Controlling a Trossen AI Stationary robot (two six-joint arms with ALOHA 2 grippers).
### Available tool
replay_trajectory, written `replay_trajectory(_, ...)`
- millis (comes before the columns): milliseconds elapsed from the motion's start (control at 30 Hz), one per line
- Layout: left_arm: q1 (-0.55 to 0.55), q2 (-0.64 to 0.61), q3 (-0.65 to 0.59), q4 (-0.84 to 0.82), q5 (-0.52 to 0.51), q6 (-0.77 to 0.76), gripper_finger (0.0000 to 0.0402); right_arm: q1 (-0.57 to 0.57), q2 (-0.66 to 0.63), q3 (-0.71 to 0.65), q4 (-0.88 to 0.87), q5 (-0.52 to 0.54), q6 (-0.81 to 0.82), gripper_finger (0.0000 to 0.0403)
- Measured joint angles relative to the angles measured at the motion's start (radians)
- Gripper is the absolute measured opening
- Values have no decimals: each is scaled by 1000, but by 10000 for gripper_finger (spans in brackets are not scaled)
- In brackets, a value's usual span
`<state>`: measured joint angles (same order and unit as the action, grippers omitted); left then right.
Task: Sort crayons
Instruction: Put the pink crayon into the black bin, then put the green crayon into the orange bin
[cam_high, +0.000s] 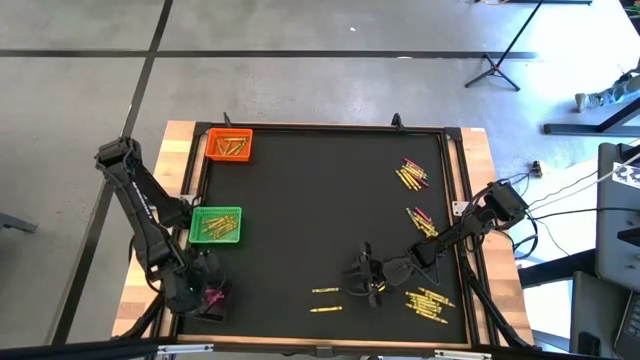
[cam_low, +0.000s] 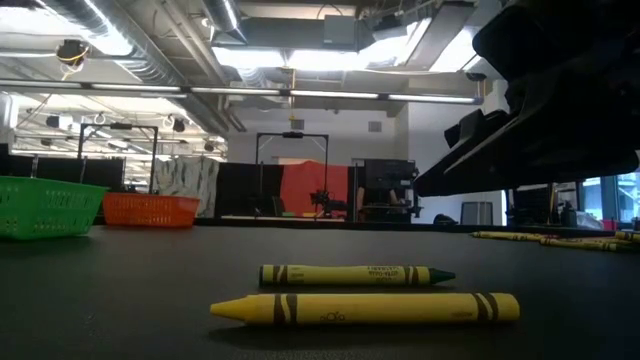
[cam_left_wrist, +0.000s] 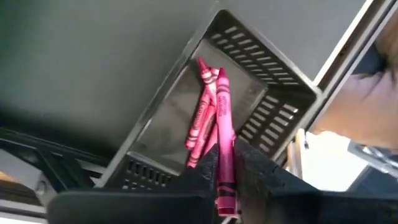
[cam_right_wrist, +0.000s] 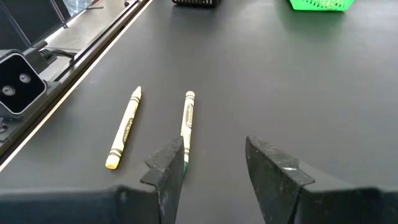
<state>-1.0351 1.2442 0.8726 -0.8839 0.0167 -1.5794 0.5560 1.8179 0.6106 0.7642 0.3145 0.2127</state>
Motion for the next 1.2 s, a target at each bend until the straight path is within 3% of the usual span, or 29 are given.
replay_trajectory(267, 0, 0, 0, 35, -43, -16, 103, 0, 0, 0, 23, -19, 10, 170)
replay_trajectory(433, 4, 2, 0, 151, -333, 82, 109, 0, 0, 9, 36, -19, 16, 170)
replay_trajectory(567, 39, 44, 0, 270, -523, 296, 108, 0, 9, 62, -20, -51, 17, 170)
replay_trajectory(700, 106, 137, 0, 427, -645, 536, 107, 0, 68, 122, -71, -64, -3, 170)
replay_trajectory(900, 239, 294, 0, 703, -652, 775, 107, 0, 84, 174, -291, -48, 11, 170)
replay_trajectory(1200, 396, 518, 0, 1110, -564, 1044, 107, 0, 79, 199, -280, -35, -34, 170)
